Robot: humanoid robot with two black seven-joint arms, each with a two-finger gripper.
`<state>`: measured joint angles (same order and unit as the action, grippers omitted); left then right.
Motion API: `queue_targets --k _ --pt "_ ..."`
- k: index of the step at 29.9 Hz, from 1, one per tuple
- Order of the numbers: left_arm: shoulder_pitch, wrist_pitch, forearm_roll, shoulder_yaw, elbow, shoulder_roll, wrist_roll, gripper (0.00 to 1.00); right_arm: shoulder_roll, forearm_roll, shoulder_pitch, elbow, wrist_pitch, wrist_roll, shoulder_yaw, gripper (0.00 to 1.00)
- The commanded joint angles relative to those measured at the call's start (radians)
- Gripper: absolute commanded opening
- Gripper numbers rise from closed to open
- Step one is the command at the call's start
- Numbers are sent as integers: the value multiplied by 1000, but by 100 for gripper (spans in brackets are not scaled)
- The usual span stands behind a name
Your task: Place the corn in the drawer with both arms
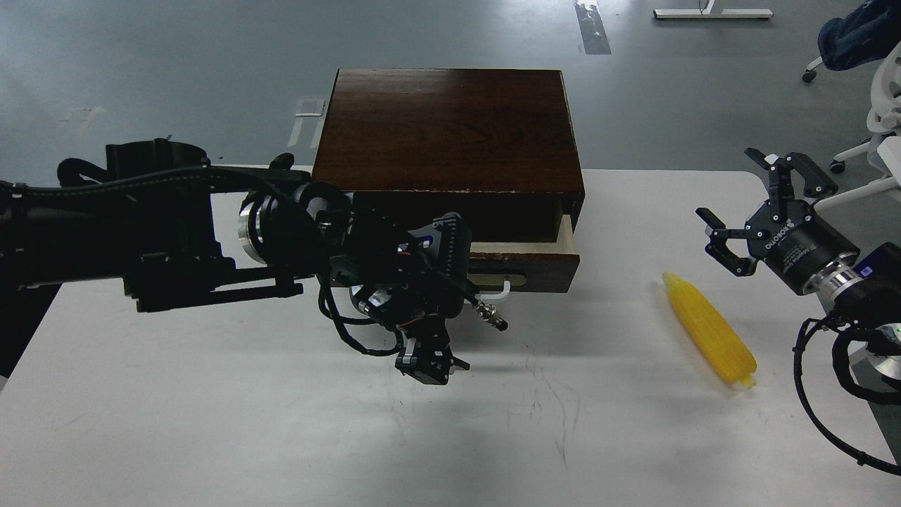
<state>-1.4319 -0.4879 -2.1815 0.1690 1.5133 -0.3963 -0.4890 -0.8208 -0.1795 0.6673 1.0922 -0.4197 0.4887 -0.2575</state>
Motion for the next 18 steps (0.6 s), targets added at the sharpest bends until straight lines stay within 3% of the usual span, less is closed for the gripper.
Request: queue_targets --k 1,13,18 --pt "-10 -1 0 0 -2 0 0 98 -6 0 0 1 -1 0 0 100" --pt "-82 -1 0 -23 50 -53 0 98 -15 0 0 3 -1 0 0 99" --pt "-79 -1 154 -118 126 -146 0 98 -37 -2 -3 6 -4 0 0 99"
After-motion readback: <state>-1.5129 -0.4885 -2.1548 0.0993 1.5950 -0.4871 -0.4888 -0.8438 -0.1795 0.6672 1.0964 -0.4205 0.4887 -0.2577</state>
